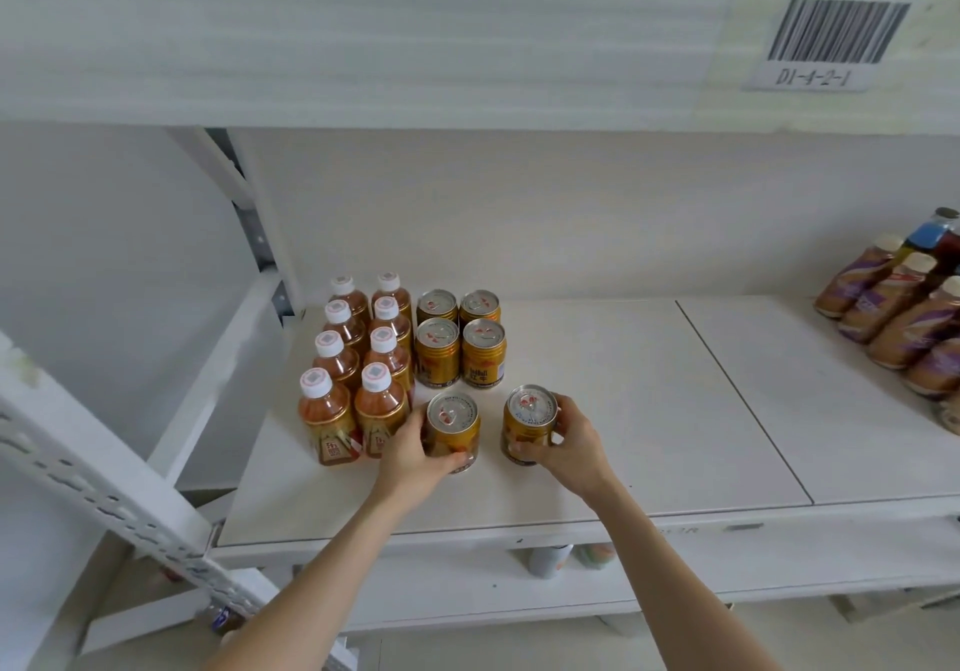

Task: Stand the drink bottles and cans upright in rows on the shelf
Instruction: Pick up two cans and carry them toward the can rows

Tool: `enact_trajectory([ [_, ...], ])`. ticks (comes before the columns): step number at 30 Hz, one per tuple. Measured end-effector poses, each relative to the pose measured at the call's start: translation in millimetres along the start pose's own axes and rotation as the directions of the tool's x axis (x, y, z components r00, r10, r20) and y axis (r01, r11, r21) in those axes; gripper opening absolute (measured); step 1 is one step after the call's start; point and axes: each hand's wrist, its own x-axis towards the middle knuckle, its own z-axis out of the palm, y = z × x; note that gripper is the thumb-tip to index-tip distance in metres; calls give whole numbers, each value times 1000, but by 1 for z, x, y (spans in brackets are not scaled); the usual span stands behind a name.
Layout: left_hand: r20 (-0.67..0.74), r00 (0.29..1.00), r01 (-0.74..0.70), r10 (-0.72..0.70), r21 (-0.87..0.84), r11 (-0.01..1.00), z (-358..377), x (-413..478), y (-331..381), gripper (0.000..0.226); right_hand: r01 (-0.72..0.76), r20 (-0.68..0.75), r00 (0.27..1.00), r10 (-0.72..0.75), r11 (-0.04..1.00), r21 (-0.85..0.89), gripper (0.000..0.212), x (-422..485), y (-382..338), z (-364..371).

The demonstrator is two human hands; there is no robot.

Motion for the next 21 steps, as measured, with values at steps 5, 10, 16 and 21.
enact_trajectory([
  [5, -215, 976, -2, 25, 107, 994, 7, -17, -2, 45, -7, -12, 1000, 7, 1000, 6, 70, -5, 4, -8],
  [10, -329, 944, 34, 23, 165, 986, 13, -19, 3, 33, -16, -17, 1000, 16, 1000, 15, 65, -2, 2, -7],
  [16, -414, 910, 78, -7, 155, 985, 19, -13, 13, 34, -15, 15, 1000, 15, 999, 31, 67, 16, -5, 0],
  [21, -439, 896, 127, -61, 122, 984, 26, -6, 19, 30, -33, 28, 999, 32, 999, 26, 67, 33, -6, 11],
])
